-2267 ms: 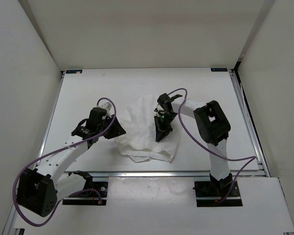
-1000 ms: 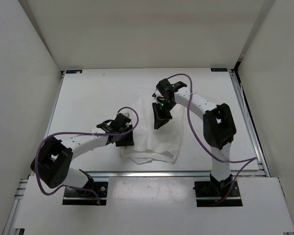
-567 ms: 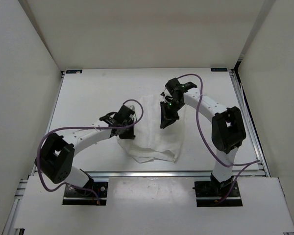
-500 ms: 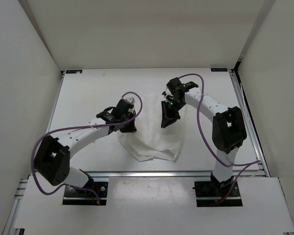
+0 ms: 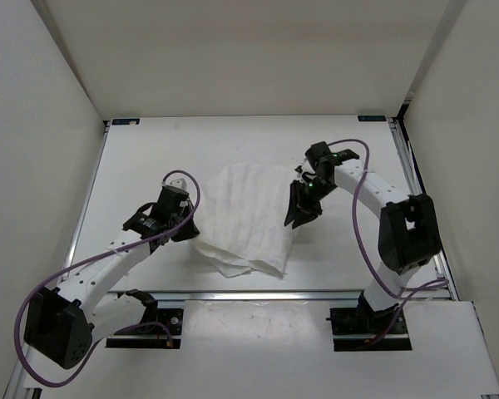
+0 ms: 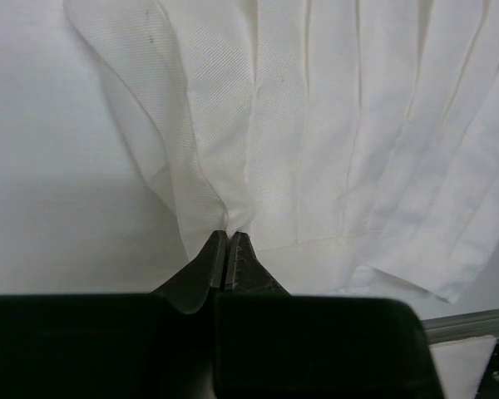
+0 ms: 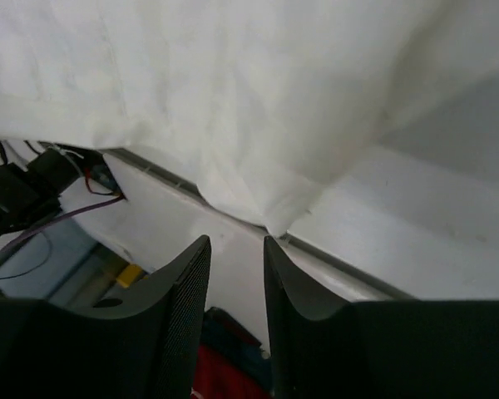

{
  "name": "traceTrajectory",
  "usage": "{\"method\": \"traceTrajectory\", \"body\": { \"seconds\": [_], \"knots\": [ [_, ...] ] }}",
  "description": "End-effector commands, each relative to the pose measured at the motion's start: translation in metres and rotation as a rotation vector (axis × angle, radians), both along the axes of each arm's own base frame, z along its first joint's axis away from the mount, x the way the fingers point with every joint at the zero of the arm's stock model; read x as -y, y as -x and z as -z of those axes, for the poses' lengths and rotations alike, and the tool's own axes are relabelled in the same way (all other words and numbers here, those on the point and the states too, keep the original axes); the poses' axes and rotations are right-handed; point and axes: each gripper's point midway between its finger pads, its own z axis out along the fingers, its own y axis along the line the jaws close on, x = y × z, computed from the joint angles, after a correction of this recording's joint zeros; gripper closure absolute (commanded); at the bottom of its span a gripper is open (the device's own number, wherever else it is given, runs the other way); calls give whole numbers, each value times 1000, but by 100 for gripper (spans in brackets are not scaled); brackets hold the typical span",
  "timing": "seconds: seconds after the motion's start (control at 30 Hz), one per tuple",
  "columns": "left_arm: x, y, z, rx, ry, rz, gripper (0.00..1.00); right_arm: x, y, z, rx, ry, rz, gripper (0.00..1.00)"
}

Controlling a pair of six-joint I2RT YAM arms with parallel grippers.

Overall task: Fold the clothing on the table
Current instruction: Flatten the skirt out

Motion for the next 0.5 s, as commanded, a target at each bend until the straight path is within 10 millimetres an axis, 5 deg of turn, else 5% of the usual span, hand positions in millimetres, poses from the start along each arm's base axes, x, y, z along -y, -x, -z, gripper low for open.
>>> {"method": "traceTrajectory", "body": {
  "seconds": [0.0,0.3,0.47],
  "knots": [
    [-20,13,4,2,-57,-30,100,1,22,-23,-70,-129,69,63],
    [-38,42,26,-53,-125,-21,100,5,100,6,-280,-46,13,64],
    [-34,41,23,-43,-123,-8,100,0,119,34,-345,-41,23,65]
  ]
}}
